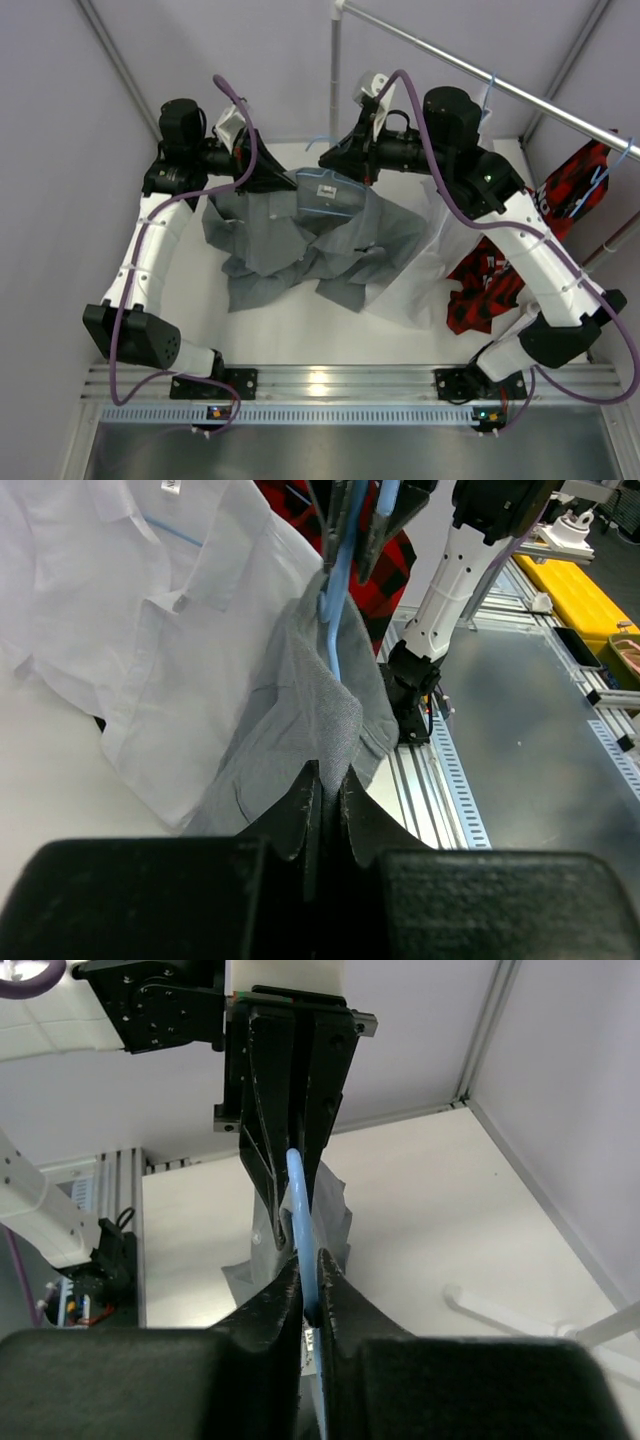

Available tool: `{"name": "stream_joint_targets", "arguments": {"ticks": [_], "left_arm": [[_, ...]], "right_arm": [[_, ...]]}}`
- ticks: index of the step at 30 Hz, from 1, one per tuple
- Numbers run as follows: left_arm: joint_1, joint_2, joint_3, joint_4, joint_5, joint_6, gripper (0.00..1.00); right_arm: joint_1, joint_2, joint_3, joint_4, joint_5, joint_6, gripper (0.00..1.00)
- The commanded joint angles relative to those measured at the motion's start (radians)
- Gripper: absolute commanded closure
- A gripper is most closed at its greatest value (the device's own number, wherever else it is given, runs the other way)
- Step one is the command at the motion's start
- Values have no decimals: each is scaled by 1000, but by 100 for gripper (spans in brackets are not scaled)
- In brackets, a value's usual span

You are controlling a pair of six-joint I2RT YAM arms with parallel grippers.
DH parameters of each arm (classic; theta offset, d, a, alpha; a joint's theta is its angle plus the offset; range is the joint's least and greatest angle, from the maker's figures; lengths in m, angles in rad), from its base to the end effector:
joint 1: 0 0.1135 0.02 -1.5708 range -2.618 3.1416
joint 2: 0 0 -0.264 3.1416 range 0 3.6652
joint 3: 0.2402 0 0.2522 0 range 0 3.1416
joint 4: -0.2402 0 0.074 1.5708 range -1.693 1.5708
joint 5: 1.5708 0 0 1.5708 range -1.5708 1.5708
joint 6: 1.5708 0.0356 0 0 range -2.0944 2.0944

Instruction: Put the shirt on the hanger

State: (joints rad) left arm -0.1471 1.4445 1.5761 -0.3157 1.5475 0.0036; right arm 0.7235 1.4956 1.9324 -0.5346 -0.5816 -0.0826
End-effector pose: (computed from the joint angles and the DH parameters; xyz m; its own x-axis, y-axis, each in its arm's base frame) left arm 0.2869 -0.0785 0.4533 -0.1776 0.0264 -0.9838 0.9763 -0.1211 -0.1795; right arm 0.2119 0.2133 0.5246 0.0065 -0.0862 -0.9963 -0.9657 0.2581 -0.0286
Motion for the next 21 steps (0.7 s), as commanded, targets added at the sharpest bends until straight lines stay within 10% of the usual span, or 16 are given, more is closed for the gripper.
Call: {"name": "stream_joint_targets", "arguments": {"ticks": [1, 5, 21], "left_arm": [[-3, -21, 18, 41, 125, 32, 100], [-3, -13, 27, 38, 125, 29, 100], [1, 1, 35, 40, 126, 38, 100]], "right_arm": [[-10, -61, -85, 84, -112, 30, 85], [-53, -106, -187, 153, -250, 23, 59], [-295, -252, -296, 179, -268, 44, 31]]}}
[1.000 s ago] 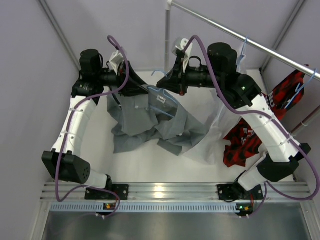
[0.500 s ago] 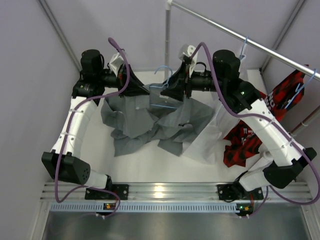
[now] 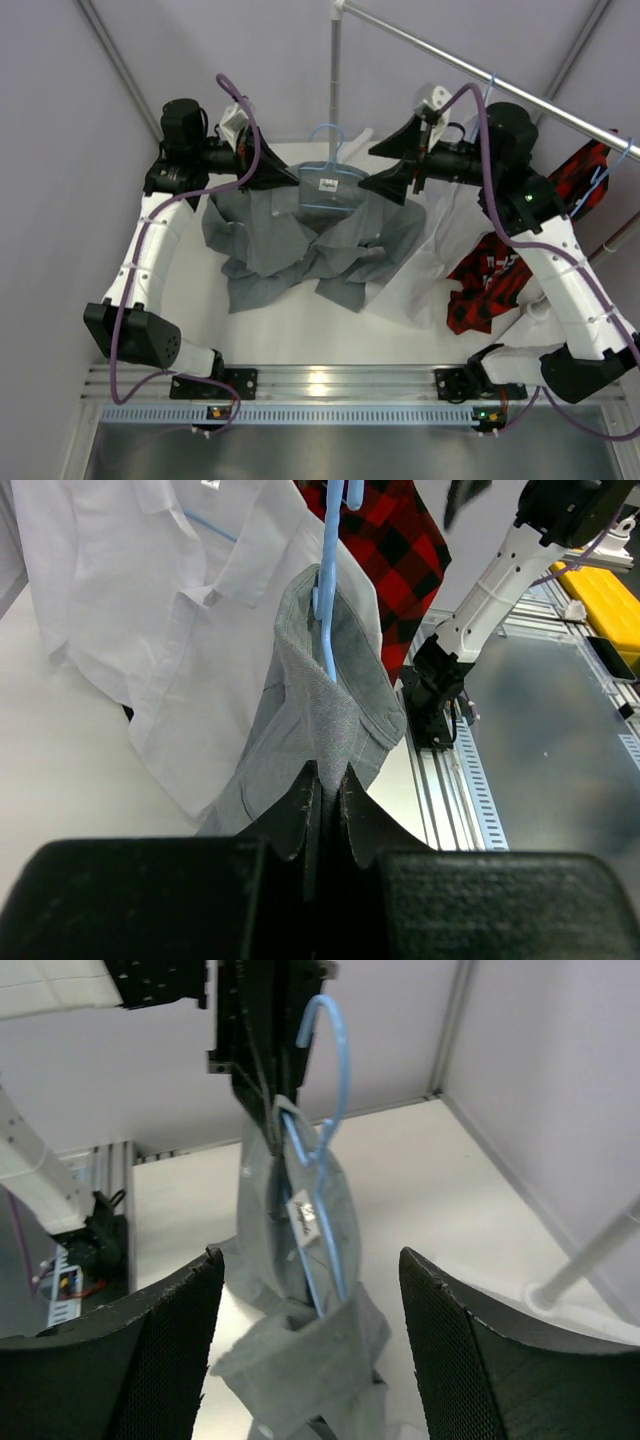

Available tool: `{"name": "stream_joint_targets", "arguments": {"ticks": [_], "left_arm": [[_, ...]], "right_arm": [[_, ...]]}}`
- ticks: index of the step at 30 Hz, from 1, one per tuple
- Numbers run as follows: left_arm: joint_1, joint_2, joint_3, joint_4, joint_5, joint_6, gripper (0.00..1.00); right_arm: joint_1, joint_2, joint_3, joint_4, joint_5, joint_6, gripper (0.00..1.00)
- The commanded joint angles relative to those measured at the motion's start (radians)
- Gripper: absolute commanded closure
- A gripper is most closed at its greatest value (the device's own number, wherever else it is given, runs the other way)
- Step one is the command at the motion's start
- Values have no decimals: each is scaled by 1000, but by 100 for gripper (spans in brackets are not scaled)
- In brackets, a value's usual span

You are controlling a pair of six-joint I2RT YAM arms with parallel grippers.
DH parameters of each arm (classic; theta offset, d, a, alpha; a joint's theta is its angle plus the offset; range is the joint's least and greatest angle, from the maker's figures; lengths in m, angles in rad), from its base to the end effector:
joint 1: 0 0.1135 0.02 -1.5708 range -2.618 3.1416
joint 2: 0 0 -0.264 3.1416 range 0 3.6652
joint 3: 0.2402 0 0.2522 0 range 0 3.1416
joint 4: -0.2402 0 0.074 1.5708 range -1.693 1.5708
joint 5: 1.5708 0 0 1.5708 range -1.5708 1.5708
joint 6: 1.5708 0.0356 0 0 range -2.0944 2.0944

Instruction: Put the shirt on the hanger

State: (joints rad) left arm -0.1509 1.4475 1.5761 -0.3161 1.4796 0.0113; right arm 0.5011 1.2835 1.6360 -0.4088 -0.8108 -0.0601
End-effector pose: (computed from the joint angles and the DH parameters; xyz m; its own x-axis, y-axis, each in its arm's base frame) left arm 0.2899 -0.0799 0.4520 -0.1732 0.0274 -0.9845 0.9830 -0.0574 -0.1745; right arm 0.2093 0.1440 0.5020 0.0087 -0.0424 -0.9991 -0.9669 0.2545 -0.0193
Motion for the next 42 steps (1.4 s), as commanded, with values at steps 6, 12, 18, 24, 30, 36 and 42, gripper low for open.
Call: {"name": "stream_joint_targets", "arguments": {"ticks": [6, 12, 18, 24, 30, 36, 42], "left_arm": [[10, -21, 58, 41, 196, 24, 100], [10, -25, 61, 40, 194, 22, 100], [8, -62, 53, 40, 196, 29, 100], [1, -88, 53, 40, 196, 26, 100], [-16, -104, 56, 40, 196, 32, 100], [-19, -95, 68, 40, 194, 12, 100], [-22, -95, 59, 38, 194, 18, 100]], "right_arm": [[-151, -62, -16, -269, -25, -304, 43], [-148, -69, 1, -396, -91, -449, 44], [-150, -1, 28, -412, -85, -469, 44], [-136, 62, 67, -377, -114, -488, 43], [-119, 102, 107, -340, -283, -488, 43], [-110, 100, 113, -410, -306, -560, 42], [-102, 138, 146, -426, -392, -566, 48]]}}
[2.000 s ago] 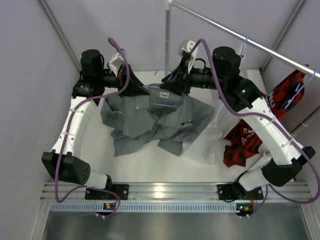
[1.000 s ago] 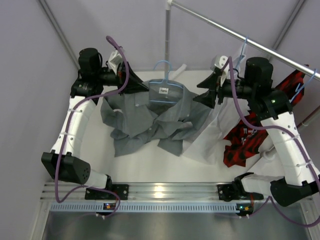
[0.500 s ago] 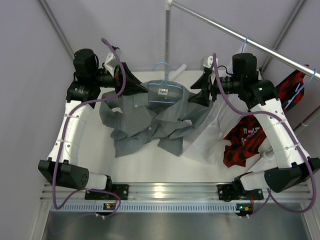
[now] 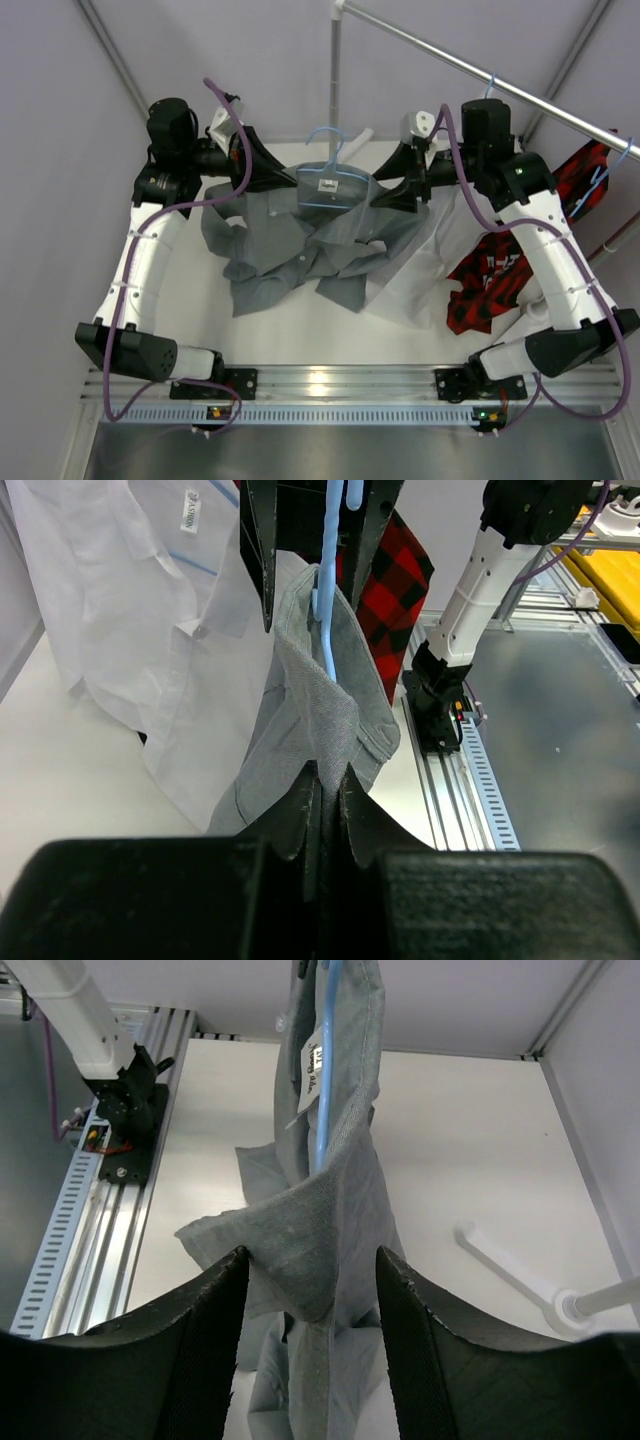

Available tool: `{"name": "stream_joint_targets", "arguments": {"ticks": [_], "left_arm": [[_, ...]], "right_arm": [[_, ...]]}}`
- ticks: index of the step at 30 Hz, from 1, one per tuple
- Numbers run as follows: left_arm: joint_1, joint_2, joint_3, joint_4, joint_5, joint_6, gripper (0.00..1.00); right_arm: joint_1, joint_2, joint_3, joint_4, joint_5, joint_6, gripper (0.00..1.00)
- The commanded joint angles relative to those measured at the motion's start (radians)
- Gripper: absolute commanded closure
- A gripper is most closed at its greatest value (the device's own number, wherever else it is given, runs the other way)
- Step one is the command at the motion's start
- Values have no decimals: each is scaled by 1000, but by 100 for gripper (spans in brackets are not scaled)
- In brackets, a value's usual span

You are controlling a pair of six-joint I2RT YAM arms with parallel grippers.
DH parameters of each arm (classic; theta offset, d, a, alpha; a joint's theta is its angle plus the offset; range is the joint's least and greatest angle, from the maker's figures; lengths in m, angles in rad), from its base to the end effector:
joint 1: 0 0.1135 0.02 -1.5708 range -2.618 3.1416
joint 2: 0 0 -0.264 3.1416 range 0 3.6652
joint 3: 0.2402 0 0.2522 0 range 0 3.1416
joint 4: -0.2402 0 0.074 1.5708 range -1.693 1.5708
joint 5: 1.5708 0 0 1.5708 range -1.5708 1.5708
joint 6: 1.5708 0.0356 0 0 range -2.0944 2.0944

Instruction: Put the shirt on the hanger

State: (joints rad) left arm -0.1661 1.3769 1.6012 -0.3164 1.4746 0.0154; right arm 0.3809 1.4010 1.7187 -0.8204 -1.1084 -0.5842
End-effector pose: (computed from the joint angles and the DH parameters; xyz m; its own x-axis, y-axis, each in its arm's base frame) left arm 0.2621 -0.0799 0.4784 -0.0754 0.0141 -0.9971 0.9947 -0.0694 -0.0762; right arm 0.2370 0.1292 0.4639 0.1199 -0.2170 -0.9688 -0.9923 0.0035 -0.1236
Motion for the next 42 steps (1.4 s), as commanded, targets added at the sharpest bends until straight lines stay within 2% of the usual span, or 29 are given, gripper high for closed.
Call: {"name": "stream_joint_targets", "arguments": {"ticks": [1, 8, 12, 15, 16, 17, 25, 29, 31, 34, 37, 40, 41, 42], "left_arm": [[-9, -22, 35, 39, 199, 14, 100], [-12, -22, 31, 40, 199, 14, 100], [-15, -16, 26, 40, 199, 15, 100], [-15, -15, 22, 40, 199, 17, 100], [-15, -13, 19, 42, 199, 17, 100], [-15, -12, 17, 42, 200, 17, 100], [-1, 17, 43, 39, 194, 20, 100], [2, 22, 46, 39, 133, 27, 61], [2, 19, 45, 39, 52, 26, 2], [20, 4, 69, 45, -55, -35, 2], [101, -56, 80, 107, -183, -144, 2], [158, -133, 72, 125, -414, -227, 2], [201, -200, 69, 93, -633, -230, 2], [204, -234, 66, 64, -777, -229, 2]], "right_arm": [[21, 29, 73, -13, -88, -36, 49], [52, 64, 111, -10, -76, -17, 53], [88, 87, 122, -11, -50, -11, 59], [96, 93, 121, -10, -44, -11, 73], [96, 93, 121, -10, -42, -12, 93], [96, 92, 121, -10, -38, -12, 100], [96, 47, 61, 70, 48, 49, 100], [98, -26, -25, 171, 97, 87, 100], [98, -55, -65, 234, 111, 113, 100], [96, -62, -80, 264, 134, 135, 100], [98, -57, -88, 302, 174, 179, 100], [99, -76, -133, 446, 271, 311, 100], [107, -77, -136, 479, 333, 348, 100], [119, -74, -120, 501, 364, 398, 100]]}}
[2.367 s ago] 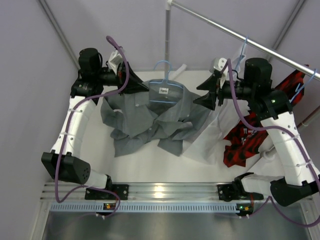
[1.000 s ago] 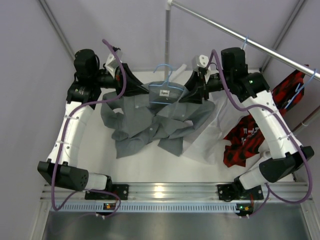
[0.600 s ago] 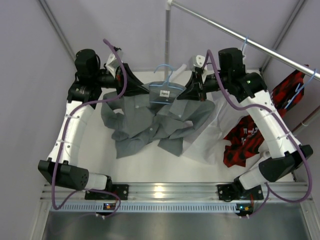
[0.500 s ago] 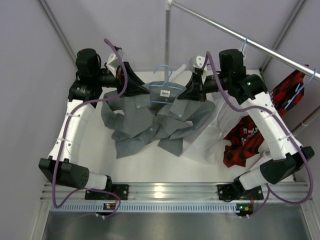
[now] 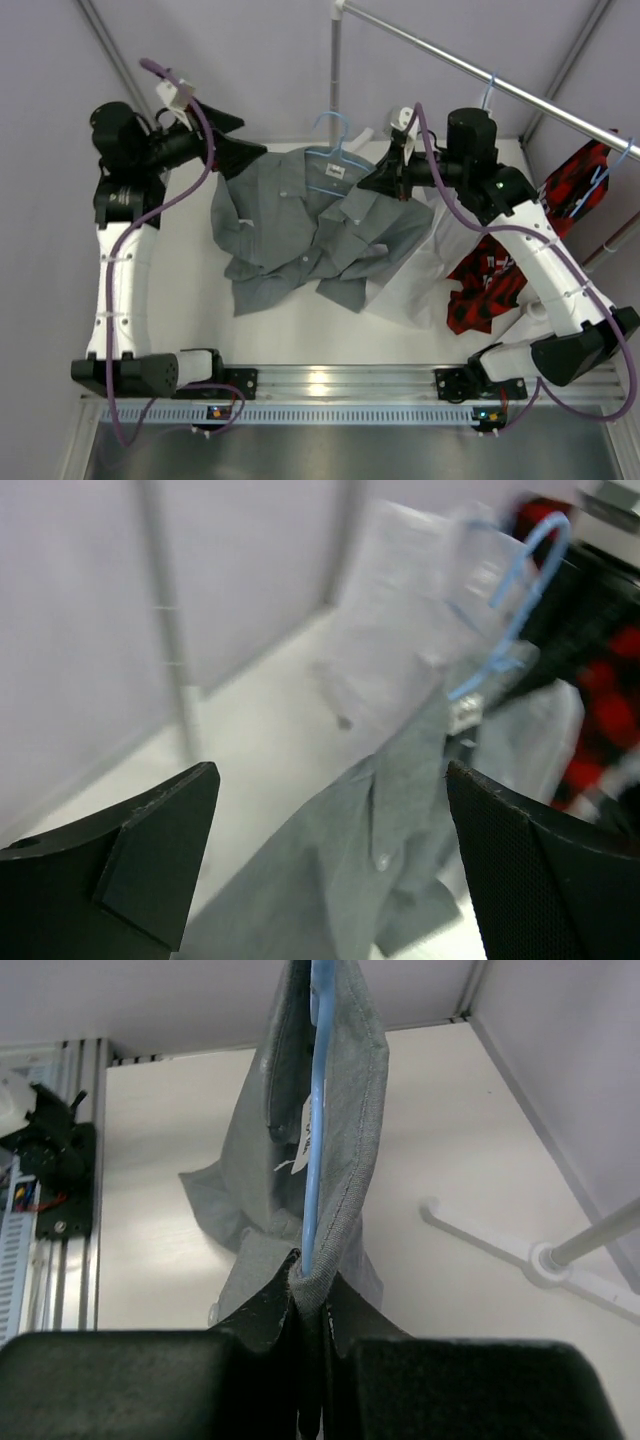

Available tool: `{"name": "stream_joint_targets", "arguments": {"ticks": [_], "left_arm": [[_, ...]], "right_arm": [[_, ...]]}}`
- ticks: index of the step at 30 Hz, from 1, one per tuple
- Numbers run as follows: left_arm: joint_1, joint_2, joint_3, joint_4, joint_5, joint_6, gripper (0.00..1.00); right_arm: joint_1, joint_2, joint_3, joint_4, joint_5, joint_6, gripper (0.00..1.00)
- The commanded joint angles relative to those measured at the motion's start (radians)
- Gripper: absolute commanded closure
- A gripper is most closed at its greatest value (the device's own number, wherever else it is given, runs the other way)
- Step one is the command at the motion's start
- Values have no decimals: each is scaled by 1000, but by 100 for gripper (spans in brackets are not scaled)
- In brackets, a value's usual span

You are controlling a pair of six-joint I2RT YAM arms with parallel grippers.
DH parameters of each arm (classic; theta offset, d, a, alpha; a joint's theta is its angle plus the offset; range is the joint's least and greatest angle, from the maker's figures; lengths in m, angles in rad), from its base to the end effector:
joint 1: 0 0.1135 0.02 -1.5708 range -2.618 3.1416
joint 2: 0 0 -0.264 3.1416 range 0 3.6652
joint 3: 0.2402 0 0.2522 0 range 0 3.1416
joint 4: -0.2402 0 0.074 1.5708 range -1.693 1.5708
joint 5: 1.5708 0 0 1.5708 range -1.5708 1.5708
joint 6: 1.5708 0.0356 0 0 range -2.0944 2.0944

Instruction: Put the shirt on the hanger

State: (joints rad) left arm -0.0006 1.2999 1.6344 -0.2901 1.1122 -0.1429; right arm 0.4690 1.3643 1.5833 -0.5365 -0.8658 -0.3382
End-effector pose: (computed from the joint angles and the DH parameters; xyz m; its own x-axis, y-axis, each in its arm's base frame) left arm 0.2507 -0.0321 0.5089 -0.0837 -0.0630 -0.9945 0.8932 0.4376 -0.1029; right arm 0.2412 0.1526 0.4534 0.0486 -0.2164 -0.9751 -0.9776 0.1900 -0.0909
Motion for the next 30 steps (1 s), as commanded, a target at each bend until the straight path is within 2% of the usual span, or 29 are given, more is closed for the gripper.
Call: {"name": "stream_joint_targets", "arguments": {"ticks": [1, 2, 3, 6, 9, 12, 13, 15, 16, 18, 19, 22, 26, 27, 30], "left_arm": [[39, -192, 15, 19, -552, -76, 2], [40, -253, 9, -30, -684, -83, 2], [39, -281, 4, -58, -924, -93, 2], [39, -379, -36, -136, -1253, -110, 2], [37, -474, -126, -156, -1408, -118, 2], [36, -524, -189, -182, -1518, -103, 2], [18, -540, -200, -184, -1616, -92, 2], [-22, -551, -235, -184, -1721, -66, 2], [-56, -563, -245, -184, -1794, -58, 2], [-76, -573, -257, -182, -1830, -37, 2], [-93, -573, -258, -184, -1836, -29, 2], [-104, -570, -257, -199, -1793, -35, 2], [-105, -542, -283, -262, -1636, -81, 2], [-104, -522, -294, -271, -1552, -107, 2], [-105, -502, -347, -285, -1424, -159, 2]], "right_arm": [[48, -31, 27, 221, 175, 183, 100], [103, -28, 46, 219, 294, 201, 100], [135, -22, 84, 208, 345, 226, 100], [262, 12, 182, 210, 583, 328, 100], [333, 54, 275, 195, 759, 464, 100], [445, 91, 370, 120, 977, 456, 100], [473, 102, 388, 101, 1061, 461, 100], [546, 98, 397, 75, 1147, 508, 100], [568, 91, 397, 66, 1244, 527, 100], [635, 90, 423, 14, 1347, 541, 100], [675, 88, 429, 1, 1463, 542, 100], [692, 65, 437, -42, 1519, 596, 100], [717, 32, 448, -111, 1510, 648, 100], [714, 19, 429, -112, 1480, 653, 100], [714, -17, 434, -152, 1519, 666, 100]]}}
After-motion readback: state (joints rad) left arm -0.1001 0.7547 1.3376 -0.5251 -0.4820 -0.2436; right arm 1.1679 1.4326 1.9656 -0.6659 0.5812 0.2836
